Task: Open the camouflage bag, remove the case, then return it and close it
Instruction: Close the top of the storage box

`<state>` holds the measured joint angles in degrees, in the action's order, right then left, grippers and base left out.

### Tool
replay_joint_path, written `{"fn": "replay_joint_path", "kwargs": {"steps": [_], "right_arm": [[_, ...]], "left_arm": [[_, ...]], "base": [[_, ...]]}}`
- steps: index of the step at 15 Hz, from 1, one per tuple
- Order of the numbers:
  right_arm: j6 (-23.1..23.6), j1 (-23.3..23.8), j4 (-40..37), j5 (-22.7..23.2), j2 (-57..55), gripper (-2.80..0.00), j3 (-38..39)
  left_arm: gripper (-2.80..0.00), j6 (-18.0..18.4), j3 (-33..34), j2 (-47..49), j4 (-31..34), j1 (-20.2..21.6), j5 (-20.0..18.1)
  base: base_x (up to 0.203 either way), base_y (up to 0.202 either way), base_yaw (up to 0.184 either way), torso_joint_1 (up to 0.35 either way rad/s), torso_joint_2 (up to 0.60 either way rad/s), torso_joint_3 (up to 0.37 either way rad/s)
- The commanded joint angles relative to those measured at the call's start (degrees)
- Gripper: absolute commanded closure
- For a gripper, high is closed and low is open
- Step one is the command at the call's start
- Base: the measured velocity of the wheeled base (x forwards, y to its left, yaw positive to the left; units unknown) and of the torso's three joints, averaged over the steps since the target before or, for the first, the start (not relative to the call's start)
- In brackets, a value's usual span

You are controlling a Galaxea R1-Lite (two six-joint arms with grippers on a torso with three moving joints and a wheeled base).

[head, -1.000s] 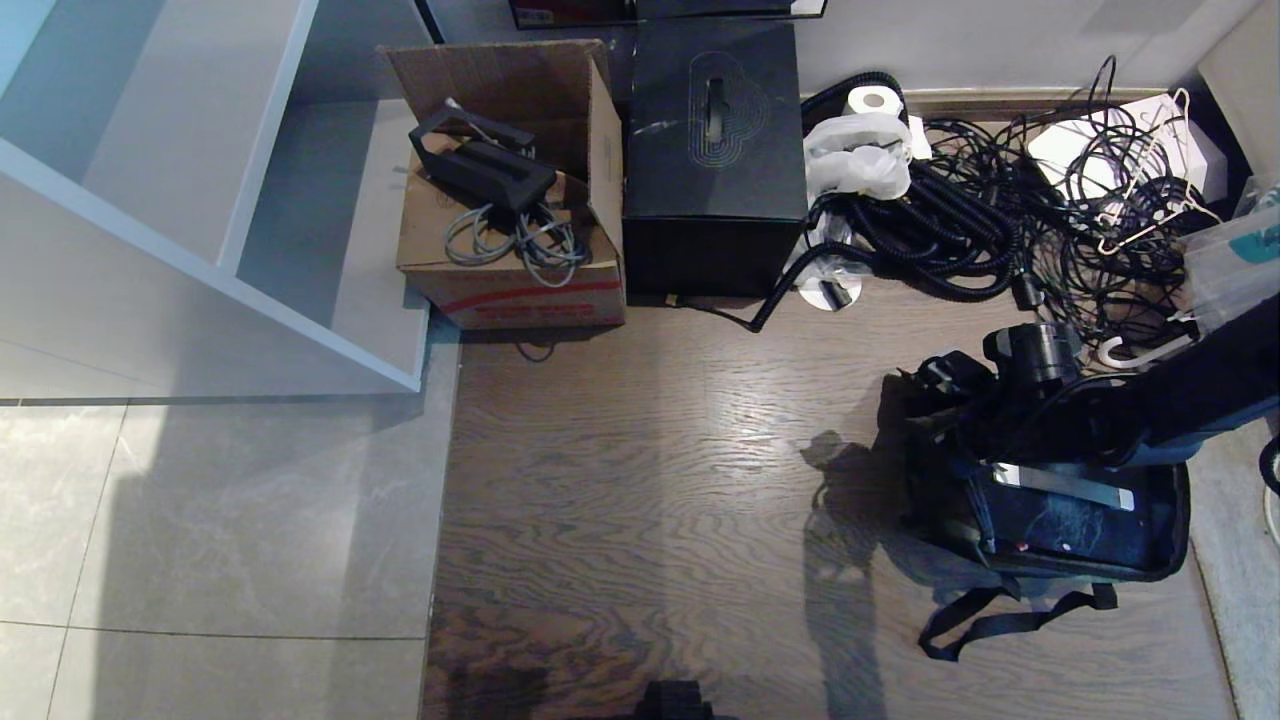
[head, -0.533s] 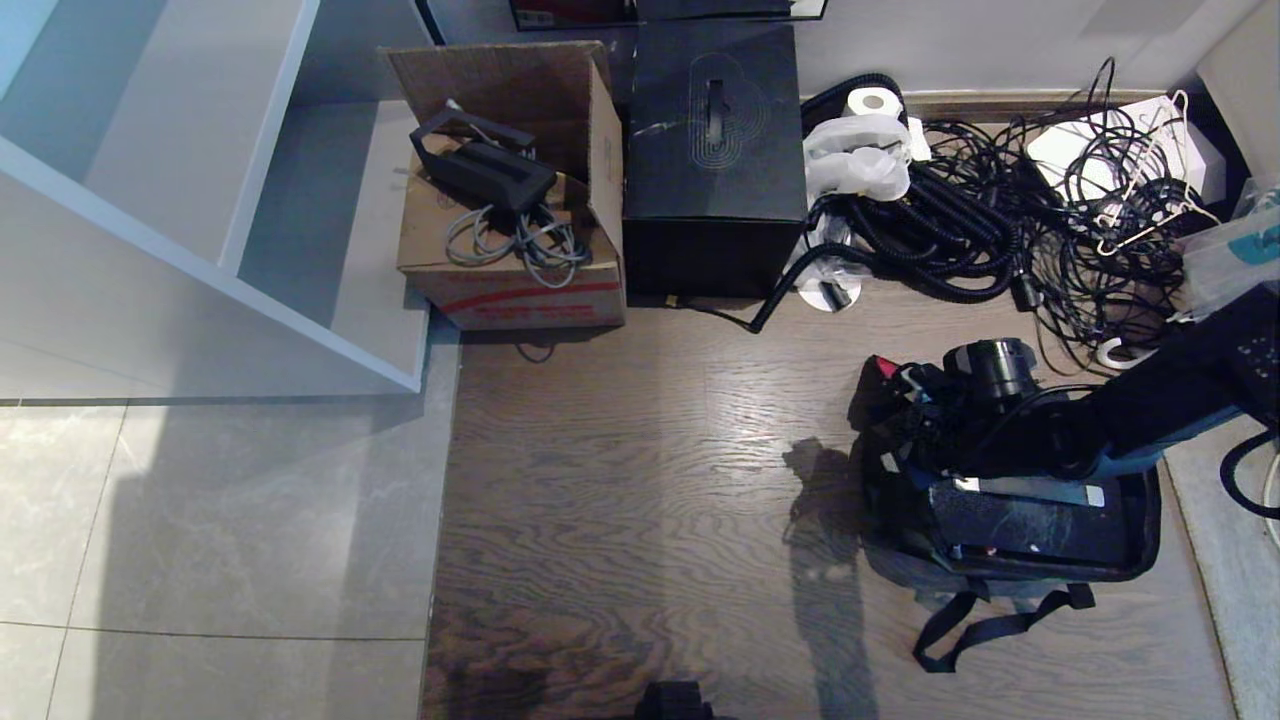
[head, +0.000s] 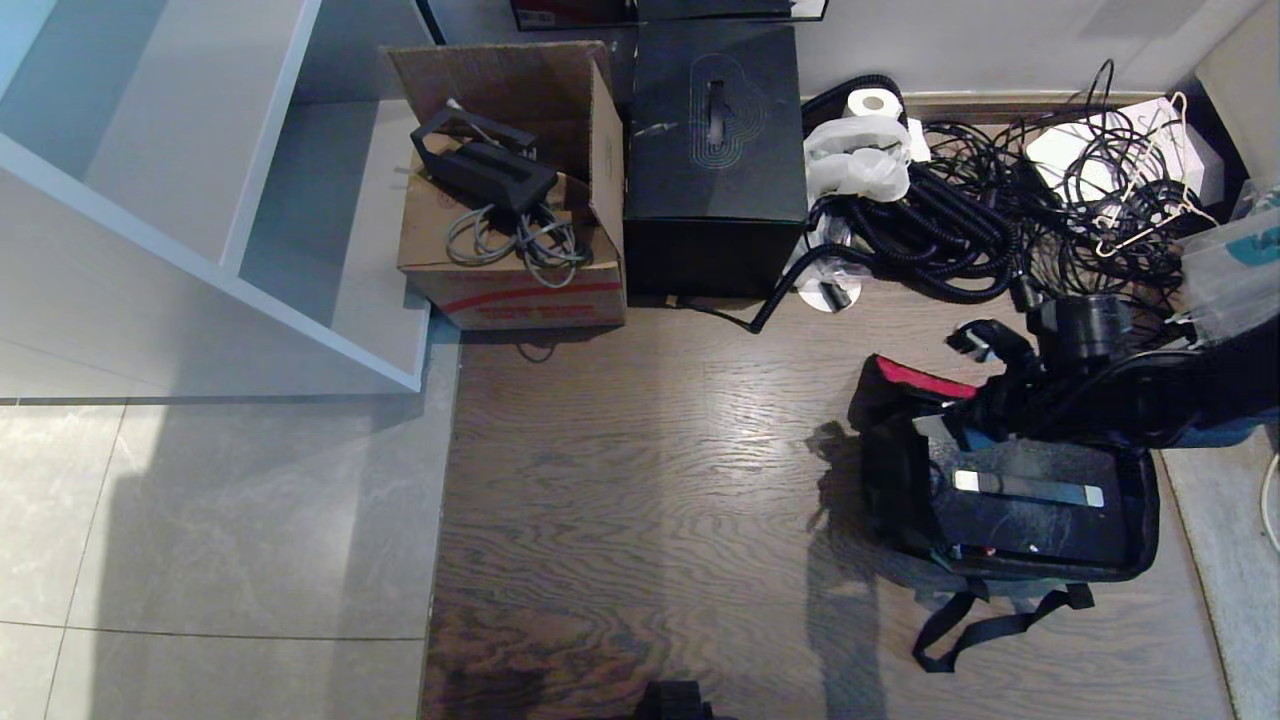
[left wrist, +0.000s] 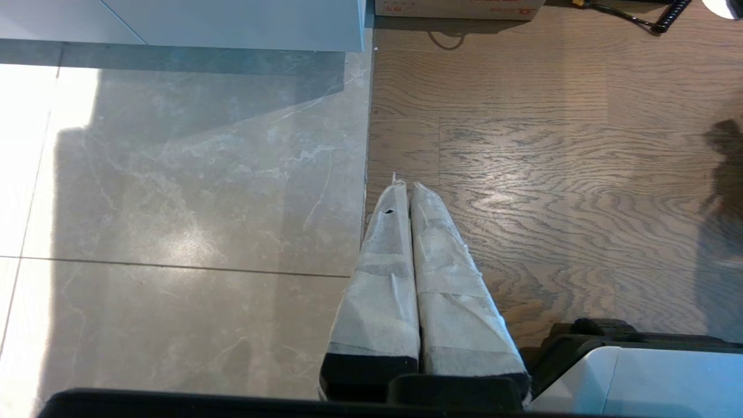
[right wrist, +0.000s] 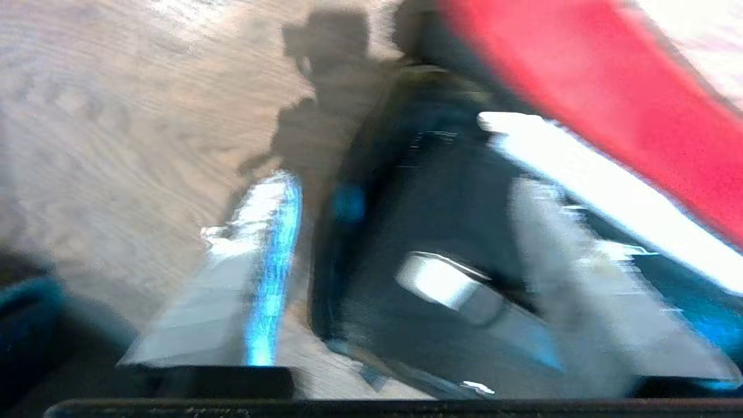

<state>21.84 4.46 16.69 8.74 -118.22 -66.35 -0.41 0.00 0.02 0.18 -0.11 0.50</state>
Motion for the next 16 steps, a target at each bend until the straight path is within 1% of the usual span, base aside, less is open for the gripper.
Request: {"fn": "replay_joint_path", "kwargs": {"steps": [1, 4, 6, 7, 8, 9, 10, 12, 13, 16], "right_arm": [[2.33, 5.08, -0.35, 2.44, 2.56, 0.0, 1.13], [2.84, 11.64, -1.58, 2.8, -0.41, 0.0, -0.4], [2.89, 15.97, -1.49, 2.09, -4.29, 0.0, -4.76], [2.92, 17.43, -1.47, 0.68, -6.16, 0.0, -6.92], [2.51, 19.44, -1.67, -2.58, -7.51, 0.0, -8.32], [1.12, 21.23, -2.04, -3.86, -8.04, 0.0, -8.45], [-1.77, 23.29, -2.3, -4.49, -8.42, 0.0, -8.33], [-10.35, 25.52, -2.36, -6.68, -9.89, 0.0, -8.65], [-13.38, 26.54, -2.01, -8.24, -11.22, 0.0, -9.84], [-15.34, 28.09, -1.17, -13.36, -16.52, 0.0, -12.75]], "left_arm": [[0.0, -0.02, 0.0, -0.02, -0.01, 0.02, 0.03], [0.0, -0.02, 0.0, -0.02, -0.01, 0.02, 0.03], [0.0, -0.02, 0.0, -0.02, -0.01, 0.02, 0.03], [0.0, -0.02, 0.0, -0.02, -0.01, 0.02, 0.03], [0.0, -0.02, 0.0, -0.02, -0.01, 0.02, 0.03], [0.0, -0.02, 0.0, -0.02, -0.01, 0.02, 0.03], [0.0, -0.02, 0.0, -0.02, -0.01, 0.02, 0.03], [0.0, -0.02, 0.0, -0.02, -0.01, 0.02, 0.03], [0.0, -0.02, 0.0, -0.02, -0.01, 0.02, 0.03], [0.0, -0.02, 0.0, -0.02, -0.01, 0.02, 0.03]], "base": [[0.0, 0.0, 0.0, 0.0, 0.0, 0.0], [0.0, 0.0, 0.0, 0.0, 0.0, 0.0], [0.0, 0.0, 0.0, 0.0, 0.0, 0.0], [0.0, 0.0, 0.0, 0.0, 0.0, 0.0], [0.0, 0.0, 0.0, 0.0, 0.0, 0.0], [0.0, 0.0, 0.0, 0.0, 0.0, 0.0], [0.0, 0.0, 0.0, 0.0, 0.0, 0.0], [0.0, 0.0, 0.0, 0.0, 0.0, 0.0], [0.0, 0.0, 0.0, 0.0, 0.0, 0.0], [0.0, 0.0, 0.0, 0.0, 0.0, 0.0]]}}
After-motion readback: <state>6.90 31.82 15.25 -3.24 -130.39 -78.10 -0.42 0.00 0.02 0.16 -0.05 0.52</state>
